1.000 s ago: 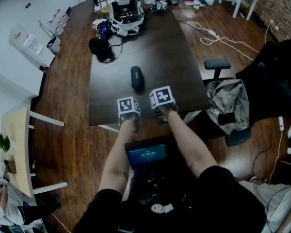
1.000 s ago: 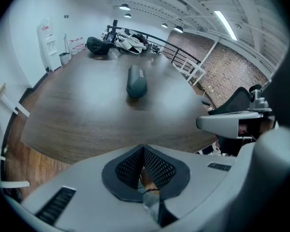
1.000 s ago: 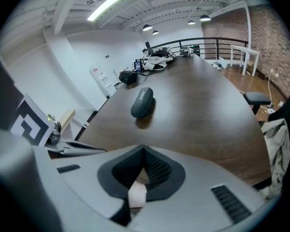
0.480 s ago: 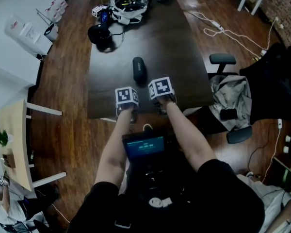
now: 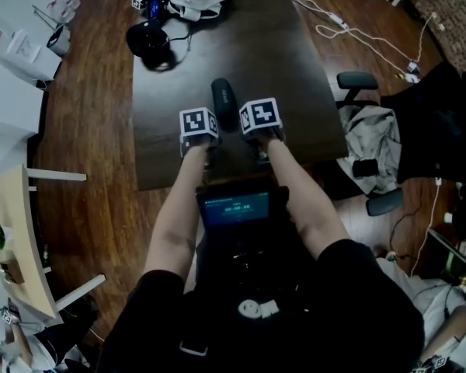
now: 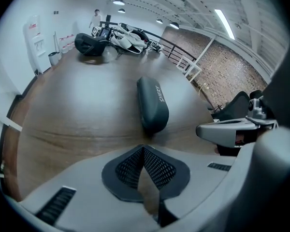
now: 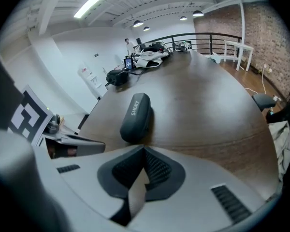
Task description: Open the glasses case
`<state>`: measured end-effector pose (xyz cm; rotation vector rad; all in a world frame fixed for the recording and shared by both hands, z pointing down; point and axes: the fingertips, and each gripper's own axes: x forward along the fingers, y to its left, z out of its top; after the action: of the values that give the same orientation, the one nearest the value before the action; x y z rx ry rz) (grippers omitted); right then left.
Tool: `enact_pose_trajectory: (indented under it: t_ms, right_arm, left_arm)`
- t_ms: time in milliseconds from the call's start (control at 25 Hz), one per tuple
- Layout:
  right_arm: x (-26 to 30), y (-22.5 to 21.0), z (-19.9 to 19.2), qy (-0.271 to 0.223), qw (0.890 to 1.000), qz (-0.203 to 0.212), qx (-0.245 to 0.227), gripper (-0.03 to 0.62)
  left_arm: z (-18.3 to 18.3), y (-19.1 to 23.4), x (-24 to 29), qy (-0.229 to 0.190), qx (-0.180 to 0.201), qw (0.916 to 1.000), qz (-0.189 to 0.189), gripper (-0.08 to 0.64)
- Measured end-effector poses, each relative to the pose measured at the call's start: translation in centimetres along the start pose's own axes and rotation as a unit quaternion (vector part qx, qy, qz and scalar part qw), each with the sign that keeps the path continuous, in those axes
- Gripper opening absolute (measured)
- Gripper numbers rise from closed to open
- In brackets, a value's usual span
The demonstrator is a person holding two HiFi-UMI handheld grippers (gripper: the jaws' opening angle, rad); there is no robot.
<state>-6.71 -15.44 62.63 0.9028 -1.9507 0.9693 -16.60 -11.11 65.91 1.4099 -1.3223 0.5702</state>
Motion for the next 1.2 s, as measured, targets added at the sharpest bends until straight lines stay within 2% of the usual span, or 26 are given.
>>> enact_pose_trajectory:
  t_ms: [280,640,720,800,1000,1200]
  right_arm:
    - [0.8,-0.5,2.9,-0.014,1.000,-0.012,0.023,0.015]
    - [1.3,-2.1,4.0,-0.012,0.999,-0.015,0.043,0.015]
    - [1.4,-2.9,4.5,-0.012,0.999,-0.014,0.044,0.015]
    - [1.5,-3.7,5.1,-0.009,0.999,-0.013,0.043,0.015]
    - [1.5,-6.0,5.9,0.012,0.999,-0.011,0.050,0.015]
    - [2.1,-8.2,8.6,-0.010,0.999,-0.010,0.050,0.015]
  left_arm:
    - [4.1,0.7,0.7,0.002,0.022,0.9997,-0.011,-0.002]
    - [7.8,-0.7,1.7,-0.027,0.061,0.9967,-0.047,0.003]
    - [8.3,-1.3,2.3,-0.027,0.063,0.9957,-0.062,0.131]
    - [9.2,-1.6,3.0,-0.032,0.053,0.9949,-0.080,0.185]
    - [10.6,-1.6,4.4,-0.028,0.012,0.9934,-0.111,0.230]
    - [12.1,-3.2,5.5,-0.020,0.035,0.9915,-0.123,0.232]
